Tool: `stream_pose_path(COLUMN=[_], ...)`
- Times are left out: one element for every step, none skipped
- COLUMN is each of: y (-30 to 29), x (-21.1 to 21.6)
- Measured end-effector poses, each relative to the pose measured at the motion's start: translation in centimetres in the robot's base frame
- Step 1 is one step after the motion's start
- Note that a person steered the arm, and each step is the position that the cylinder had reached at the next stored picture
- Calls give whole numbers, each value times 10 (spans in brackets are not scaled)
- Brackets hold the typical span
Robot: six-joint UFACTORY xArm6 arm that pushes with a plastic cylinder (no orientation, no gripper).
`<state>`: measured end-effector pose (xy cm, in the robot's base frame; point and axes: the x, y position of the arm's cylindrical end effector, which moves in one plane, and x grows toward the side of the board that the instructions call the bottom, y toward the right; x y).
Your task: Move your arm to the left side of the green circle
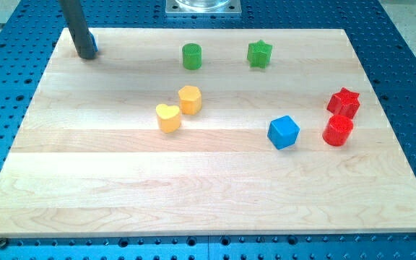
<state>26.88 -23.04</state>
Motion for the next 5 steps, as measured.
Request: stream_pose_path(y=[0, -2, -31, -37, -37], x=[9, 12, 17, 17, 17])
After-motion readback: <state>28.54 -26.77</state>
